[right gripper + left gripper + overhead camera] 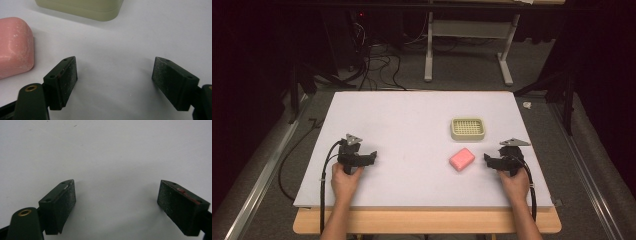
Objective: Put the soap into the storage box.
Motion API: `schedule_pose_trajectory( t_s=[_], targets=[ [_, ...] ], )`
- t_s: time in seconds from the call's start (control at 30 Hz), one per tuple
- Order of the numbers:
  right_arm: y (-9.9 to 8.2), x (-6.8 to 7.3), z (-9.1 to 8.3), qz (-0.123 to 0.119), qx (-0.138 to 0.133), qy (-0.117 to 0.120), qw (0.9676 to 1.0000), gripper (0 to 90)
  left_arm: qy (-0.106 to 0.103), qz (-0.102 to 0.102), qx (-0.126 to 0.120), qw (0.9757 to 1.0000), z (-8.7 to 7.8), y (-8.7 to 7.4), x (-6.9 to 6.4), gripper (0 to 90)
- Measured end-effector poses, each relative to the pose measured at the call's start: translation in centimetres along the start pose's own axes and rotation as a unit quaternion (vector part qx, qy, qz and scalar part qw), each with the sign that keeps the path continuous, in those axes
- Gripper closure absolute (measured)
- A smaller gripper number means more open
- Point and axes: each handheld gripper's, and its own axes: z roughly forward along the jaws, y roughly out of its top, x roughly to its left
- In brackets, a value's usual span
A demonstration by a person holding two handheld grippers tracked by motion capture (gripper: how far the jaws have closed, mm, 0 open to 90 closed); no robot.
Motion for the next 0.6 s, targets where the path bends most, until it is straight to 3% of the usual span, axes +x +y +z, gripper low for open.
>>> schedule_pose_trajectory(
  t_s=[0.6],
  targets=[
    [0.10, -0.06, 0.00, 0.002, 0.003, 0.001, 1.0000, 21.7, -0.001, -0.002, 0.001, 1.0000, 0.00, 0.01, 0.07, 15.6]
  ],
)
